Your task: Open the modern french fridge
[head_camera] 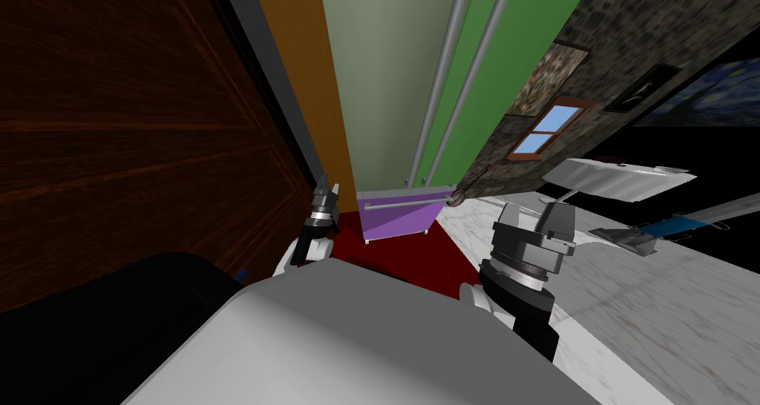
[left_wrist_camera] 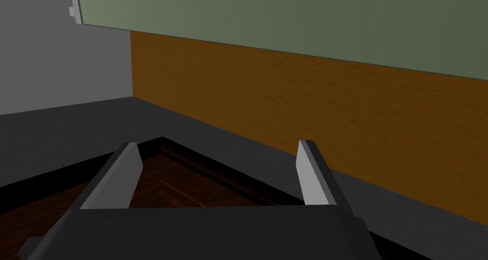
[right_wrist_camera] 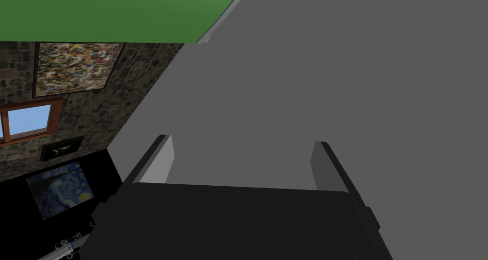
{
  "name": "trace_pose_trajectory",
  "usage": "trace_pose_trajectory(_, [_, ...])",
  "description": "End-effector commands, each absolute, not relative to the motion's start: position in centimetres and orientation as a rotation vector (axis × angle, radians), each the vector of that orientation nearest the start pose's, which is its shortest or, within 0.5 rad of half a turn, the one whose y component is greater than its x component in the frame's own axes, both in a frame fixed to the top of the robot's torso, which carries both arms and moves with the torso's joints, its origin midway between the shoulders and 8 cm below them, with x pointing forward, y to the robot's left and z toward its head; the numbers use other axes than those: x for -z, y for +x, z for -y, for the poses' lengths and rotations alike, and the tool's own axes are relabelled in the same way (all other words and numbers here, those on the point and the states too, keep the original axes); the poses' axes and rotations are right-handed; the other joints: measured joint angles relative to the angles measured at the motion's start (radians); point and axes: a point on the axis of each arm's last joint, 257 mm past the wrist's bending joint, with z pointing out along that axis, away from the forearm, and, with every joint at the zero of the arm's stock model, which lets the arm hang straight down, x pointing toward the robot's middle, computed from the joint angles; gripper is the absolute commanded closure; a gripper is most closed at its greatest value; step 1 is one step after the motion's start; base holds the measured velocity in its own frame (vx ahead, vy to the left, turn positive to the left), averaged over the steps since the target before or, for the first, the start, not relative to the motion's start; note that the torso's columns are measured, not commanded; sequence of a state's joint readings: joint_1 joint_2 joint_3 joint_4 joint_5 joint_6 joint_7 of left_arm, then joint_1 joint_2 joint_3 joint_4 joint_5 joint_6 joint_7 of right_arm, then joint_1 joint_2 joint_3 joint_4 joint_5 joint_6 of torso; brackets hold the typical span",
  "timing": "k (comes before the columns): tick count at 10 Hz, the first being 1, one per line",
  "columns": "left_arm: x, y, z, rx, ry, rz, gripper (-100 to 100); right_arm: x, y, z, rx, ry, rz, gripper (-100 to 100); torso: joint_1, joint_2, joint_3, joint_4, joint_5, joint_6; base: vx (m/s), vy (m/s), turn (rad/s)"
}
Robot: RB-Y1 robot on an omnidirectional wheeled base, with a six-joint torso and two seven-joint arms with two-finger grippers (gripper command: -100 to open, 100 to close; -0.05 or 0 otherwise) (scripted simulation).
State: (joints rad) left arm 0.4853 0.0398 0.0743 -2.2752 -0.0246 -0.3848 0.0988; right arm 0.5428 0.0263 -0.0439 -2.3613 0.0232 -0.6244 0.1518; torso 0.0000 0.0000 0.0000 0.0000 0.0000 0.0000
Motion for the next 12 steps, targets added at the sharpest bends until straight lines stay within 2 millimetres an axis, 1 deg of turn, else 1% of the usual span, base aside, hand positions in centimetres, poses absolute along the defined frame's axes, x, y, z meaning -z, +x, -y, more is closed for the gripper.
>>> trace_pose_trajectory(1, [-0.6, 36.1, -30.2, 1.279, -0.735, -0.693, 0, -6.9, 29.9, 28.7, -1.116, 0.468, -0.523, 0, 0.000, 0.040, -0.082, 0.041, 0.000, 0.000, 0.000, 0.000, 0.000])
trace_pose_trajectory(3, [-0.6, 36.1, -30.2, 1.279, -0.735, -0.693, 0, -6.9, 29.9, 28.7, -1.116, 0.468, -0.523, 0, 0.000, 0.175, -0.351, 0.176, 0.000, 0.000, 0.000, 0.000, 0.000])
trace_pose_trajectory(9, [-0.7, 36.1, -30.2, 1.279, -0.735, -0.693, 0, -6.9, 29.8, 28.7, -1.116, 0.468, -0.522, 0, 0.000, 0.618, -1.234, 0.617, 0.000, 0.000, 0.000, 0.000, 0.000])
trace_pose_trajectory(10, [-0.1, 36.4, -30.1, 1.275, -0.721, -0.727, -100, -6.9, 29.8, 28.7, -1.116, 0.468, -0.522, 0, 0.000, 0.691, -1.382, 0.691, 0.000, 0.000, 0.024, -0.008, 0.009])
trace_pose_trajectory(11, [0.3, 36.7, -30.1, 1.273, -0.718, -0.741, -100, -6.8, 29.9, 28.7, -1.116, 0.468, -0.523, 0, 0.000, 0.724, -1.452, 0.724, 0.000, 0.000, 0.040, -0.015, 0.014])
trace_pose_trajectory(12, [1.3, 37.2, -30.3, 1.267, -0.720, -0.767, -100, -6.8, 29.9, 28.7, -1.116, 0.468, -0.523, 0, 0.000, 0.733, -1.472, 0.733, 0.000, 0.000, 0.063, -0.030, 0.021])
